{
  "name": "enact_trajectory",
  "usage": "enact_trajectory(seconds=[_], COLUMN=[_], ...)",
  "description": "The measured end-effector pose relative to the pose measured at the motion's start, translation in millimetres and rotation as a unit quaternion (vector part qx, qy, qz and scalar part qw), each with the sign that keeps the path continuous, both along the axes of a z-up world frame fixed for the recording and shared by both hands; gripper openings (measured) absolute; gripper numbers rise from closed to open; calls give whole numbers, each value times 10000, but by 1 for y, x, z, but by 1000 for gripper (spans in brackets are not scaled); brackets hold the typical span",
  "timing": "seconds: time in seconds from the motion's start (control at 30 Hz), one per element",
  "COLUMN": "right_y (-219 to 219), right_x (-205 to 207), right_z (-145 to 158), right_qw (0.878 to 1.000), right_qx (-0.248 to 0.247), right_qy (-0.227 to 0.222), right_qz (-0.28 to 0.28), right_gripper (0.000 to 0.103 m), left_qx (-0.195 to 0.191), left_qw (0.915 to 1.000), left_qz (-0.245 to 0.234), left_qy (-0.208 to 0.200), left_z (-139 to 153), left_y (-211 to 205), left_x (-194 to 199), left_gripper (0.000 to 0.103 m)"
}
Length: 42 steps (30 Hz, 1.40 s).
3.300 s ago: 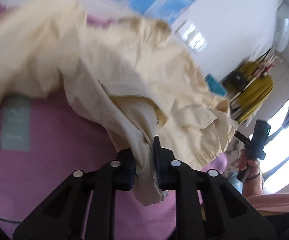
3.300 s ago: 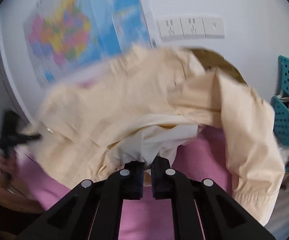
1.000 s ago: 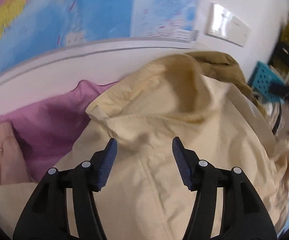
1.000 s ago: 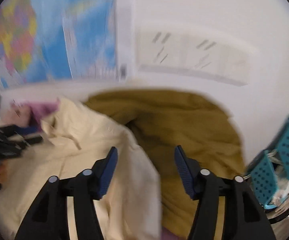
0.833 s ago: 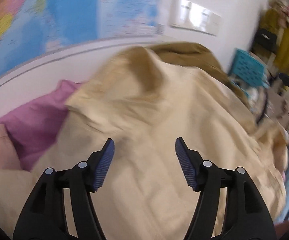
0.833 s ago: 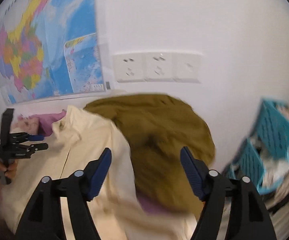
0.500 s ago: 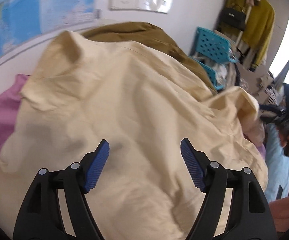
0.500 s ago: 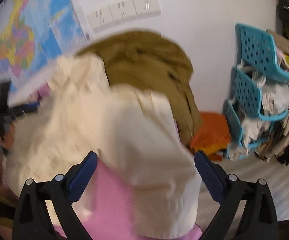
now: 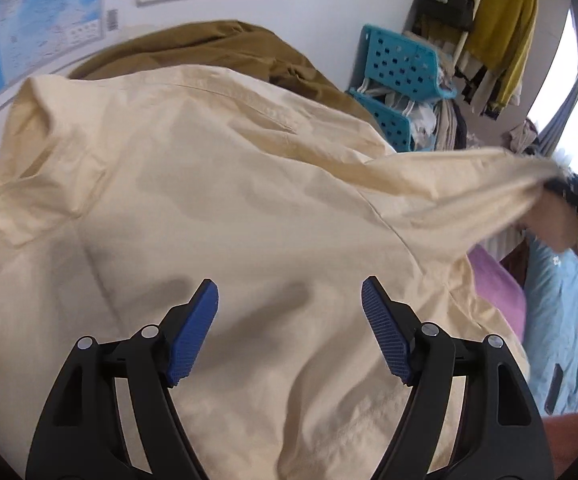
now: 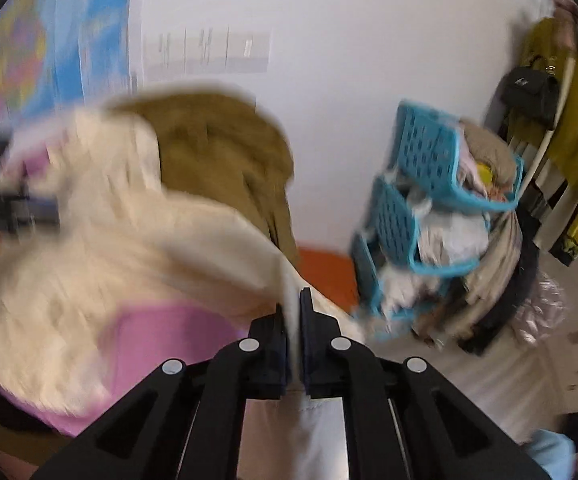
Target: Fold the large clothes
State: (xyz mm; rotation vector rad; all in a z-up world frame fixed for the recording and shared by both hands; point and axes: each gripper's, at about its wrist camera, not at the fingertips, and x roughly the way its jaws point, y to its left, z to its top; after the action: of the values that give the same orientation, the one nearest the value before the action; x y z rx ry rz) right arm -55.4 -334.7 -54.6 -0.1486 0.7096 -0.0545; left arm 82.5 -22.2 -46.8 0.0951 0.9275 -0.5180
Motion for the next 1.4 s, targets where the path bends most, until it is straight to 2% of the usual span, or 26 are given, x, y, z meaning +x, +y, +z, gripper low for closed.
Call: enact_trajectory(seconds=[0.07,0.1,0.17,0.2,0.33,0.47,0.6,0.67,0.7,0.73,0.8,0.83,0.87,0.93,1.0,1.03,1.1,1.13,1.17,1.2,1.27,1.3,1.37,1.4], right_y=[1,-1,-5,-6,9,45,88,117,138,151,182,201,211,242,266,275,299,309,321,331,343,343,330,315], right_x=[1,-2,-13,-22,-50,-65,-64,-57,-47,-40,-24,-11,-4,23,47,55,73,79,89,94,94,89,78,68], right_z=[-11,-12,-5,3,31,53,73,77,78,77,73,69,65,50,33,26,13,7,-2,-7,-4,3,23,42], right_qw=[9995,9992,9966,9943,9853,9730,9455,9317,9205,9132,8994,8912,8895,8845,8773,8760,8836,8875,8886,8899,8990,8996,8972,9011], right_qx=[140,262,705,892,1204,1287,1583,1672,1776,1846,1929,2075,2075,2152,2340,2399,2214,2129,2136,2053,1739,1655,1738,1722], right_qy=[257,243,90,-51,-437,-597,-713,-641,-518,-456,-303,-184,-105,133,437,529,678,731,940,1117,1050,954,649,319], right_qz=[117,173,410,581,1132,1822,2753,3159,3443,3604,3912,4030,4070,4137,4167,4152,4070,4021,3950,3917,3879,3926,4008,3967], right_gripper=[6,6,6,6,6,6,6,6,6,6,7,8,8,12,13,13,17,23,43,50,52,52,52,53], left_qx=[21,-3,9,32,132,3,-142,-477,-696,-918,-908,-802,-810,-936,-875,-996,-1158,-1202,-1236,-1179,-1072,-996,-884,-878], left_qw=[9998,9997,9996,9997,9997,9996,9992,9979,9963,9944,9952,9965,9964,9947,9918,9886,9832,9803,9784,9778,9796,9816,9864,9892], left_qz=[6,-5,44,36,-120,-140,-159,-43,4,15,37,128,216,409,919,1119,1408,1565,1647,1719,1676,1597,1331,1107], left_qy=[193,257,283,234,173,241,337,441,494,519,353,182,80,-64,-144,-162,-120,-123,-156,-207,-283,-313,-387,-398], left_z=[-7,-9,-9,-7,-5,-1,5,11,15,18,25,30,34,43,46,48,50,51,52,52,51,51,50,49], left_y=[-12,-18,-28,-34,-55,-69,-79,-73,-65,-56,-43,-29,-18,23,67,94,134,152,168,180,192,194,191,187], left_x=[13,18,29,33,45,60,77,84,85,84,77,70,65,54,44,38,29,23,14,5,-13,-23,-44,-54], left_gripper=[71,70,61,60,51,39,36,34,34,35,50,68,75,76,78,78,78,78,78,78,78,79,81,83])
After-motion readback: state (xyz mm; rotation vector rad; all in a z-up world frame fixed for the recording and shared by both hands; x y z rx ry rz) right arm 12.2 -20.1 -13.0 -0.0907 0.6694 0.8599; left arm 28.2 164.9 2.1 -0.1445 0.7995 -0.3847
